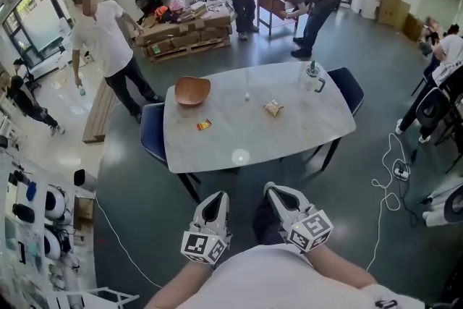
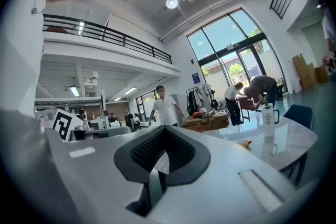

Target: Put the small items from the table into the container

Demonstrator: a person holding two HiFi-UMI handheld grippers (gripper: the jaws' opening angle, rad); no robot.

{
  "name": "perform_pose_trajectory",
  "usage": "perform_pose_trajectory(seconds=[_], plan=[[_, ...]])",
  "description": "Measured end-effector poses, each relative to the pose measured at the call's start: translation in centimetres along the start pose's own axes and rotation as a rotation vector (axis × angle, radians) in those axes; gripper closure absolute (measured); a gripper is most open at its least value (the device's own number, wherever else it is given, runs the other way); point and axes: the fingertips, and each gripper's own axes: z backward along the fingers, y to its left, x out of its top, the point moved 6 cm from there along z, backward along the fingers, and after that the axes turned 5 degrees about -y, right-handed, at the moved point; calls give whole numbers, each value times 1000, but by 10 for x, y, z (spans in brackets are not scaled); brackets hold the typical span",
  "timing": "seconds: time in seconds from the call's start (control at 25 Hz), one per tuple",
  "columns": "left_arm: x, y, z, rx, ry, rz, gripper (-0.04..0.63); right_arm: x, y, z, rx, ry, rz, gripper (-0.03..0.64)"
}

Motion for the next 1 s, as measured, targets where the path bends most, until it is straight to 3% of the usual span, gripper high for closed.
perform_pose_trajectory(seconds=[0.12,0.24,0.64,0.84,1.0], plan=[[-2,23,-51,35,12,-11,591,7,-49,-44,6,7,-26,589],[11,47,-109,85,-1,28,591,34,-101,-90,19,11,-43,589],[49,106,-299,213,-45,39,591,104,-258,-232,157,56,-7,589],[53,116,-341,216,-22,-43,591,103,-296,-278,183,103,-47,589],[38,149,-361,239,47,-4,591,96,-315,-316,160,121,-74,589]])
